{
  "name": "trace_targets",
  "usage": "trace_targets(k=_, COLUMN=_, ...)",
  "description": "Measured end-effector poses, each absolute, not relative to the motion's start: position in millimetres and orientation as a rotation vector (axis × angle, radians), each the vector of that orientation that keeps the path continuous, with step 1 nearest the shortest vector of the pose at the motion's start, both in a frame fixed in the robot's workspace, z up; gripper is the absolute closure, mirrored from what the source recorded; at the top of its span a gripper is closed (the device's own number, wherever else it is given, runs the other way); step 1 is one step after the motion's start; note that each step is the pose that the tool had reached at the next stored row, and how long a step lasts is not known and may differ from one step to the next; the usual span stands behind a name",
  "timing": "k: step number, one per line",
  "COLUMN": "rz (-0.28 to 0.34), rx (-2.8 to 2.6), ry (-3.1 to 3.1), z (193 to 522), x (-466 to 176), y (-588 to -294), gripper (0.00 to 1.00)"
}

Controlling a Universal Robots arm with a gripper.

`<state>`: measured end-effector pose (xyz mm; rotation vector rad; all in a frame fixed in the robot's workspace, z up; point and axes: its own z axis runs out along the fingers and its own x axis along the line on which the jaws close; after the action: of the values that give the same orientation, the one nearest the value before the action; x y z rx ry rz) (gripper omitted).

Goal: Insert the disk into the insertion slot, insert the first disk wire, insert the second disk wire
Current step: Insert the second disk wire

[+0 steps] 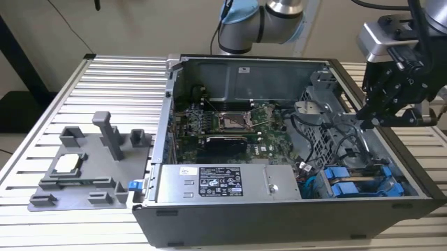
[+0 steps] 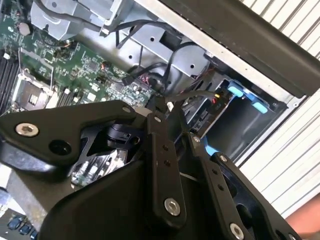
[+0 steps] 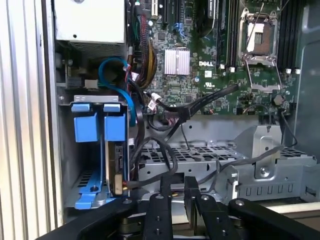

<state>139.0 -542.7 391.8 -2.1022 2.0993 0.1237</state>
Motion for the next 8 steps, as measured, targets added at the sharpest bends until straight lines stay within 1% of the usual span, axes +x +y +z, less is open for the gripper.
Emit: trace_targets(k=8, rz=0.124, rx=-2.108, ry=2.094, z=392, x=112, y=-540, gripper=0.74)
